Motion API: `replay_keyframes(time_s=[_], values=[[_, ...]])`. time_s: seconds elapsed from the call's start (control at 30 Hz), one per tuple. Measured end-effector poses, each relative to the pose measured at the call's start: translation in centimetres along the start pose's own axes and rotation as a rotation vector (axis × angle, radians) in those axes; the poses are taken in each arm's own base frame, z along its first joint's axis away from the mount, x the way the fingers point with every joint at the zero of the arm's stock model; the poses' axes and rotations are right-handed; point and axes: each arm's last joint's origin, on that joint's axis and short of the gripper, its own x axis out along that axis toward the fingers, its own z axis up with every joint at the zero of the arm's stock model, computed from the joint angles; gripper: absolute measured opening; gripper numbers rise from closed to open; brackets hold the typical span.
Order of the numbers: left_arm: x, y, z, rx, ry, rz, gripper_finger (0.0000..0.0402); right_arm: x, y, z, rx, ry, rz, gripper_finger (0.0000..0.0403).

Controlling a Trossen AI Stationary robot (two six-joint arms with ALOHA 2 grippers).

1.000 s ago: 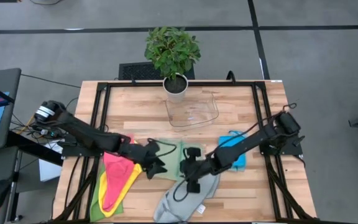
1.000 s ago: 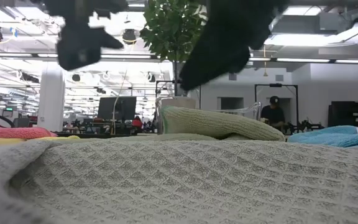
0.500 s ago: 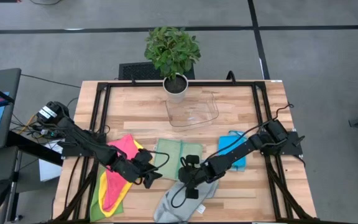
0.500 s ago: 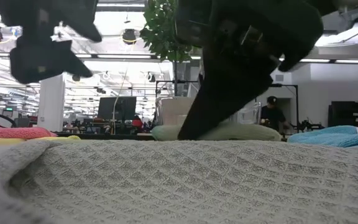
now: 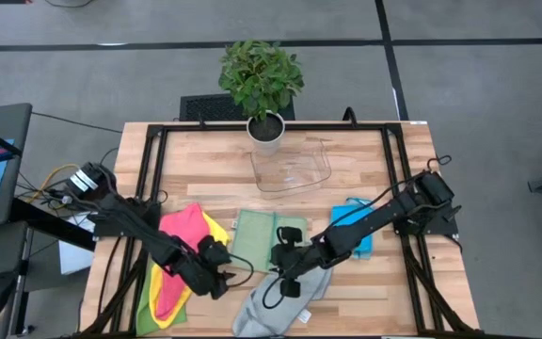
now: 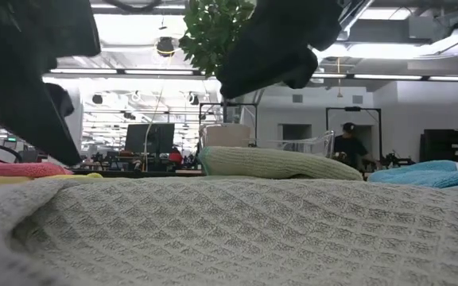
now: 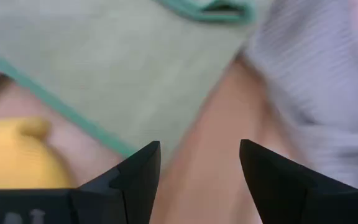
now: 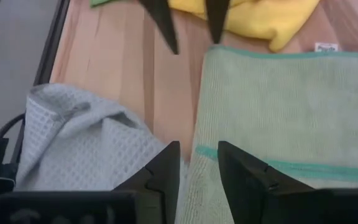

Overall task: Fold microfiber towels
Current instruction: Fold the light green microfiber cloth

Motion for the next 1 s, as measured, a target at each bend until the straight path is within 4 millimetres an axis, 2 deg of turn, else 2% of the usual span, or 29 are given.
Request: replay_keyframes(time_s=[0.33, 0.7, 0.83, 1.0], values=[[0.9, 0.7, 0.5, 0.09, -0.089, 0.101, 0.0209, -0.2, 0.9, -0.7, -0.004, 0.035, 0.01, 0.0132], [4.4, 1.6, -1.8, 0.075, -0.046, 0.222, 0.0143, -0.2, 0.9, -0.7, 0.032, 0.038, 0.009, 0.0132], [4.1, 1.5, -1.8, 0.062, -0.031, 0.208, 0.0136, -0.2, 0.9, -0.7, 0.033, 0.038, 0.008, 0.0132], [2.3, 0.9, -0.8, 0.037, 0.021, 0.132, 0.0135, -0.2, 0.7, -0.8, 0.028, 0.039, -0.03, 0.0132]])
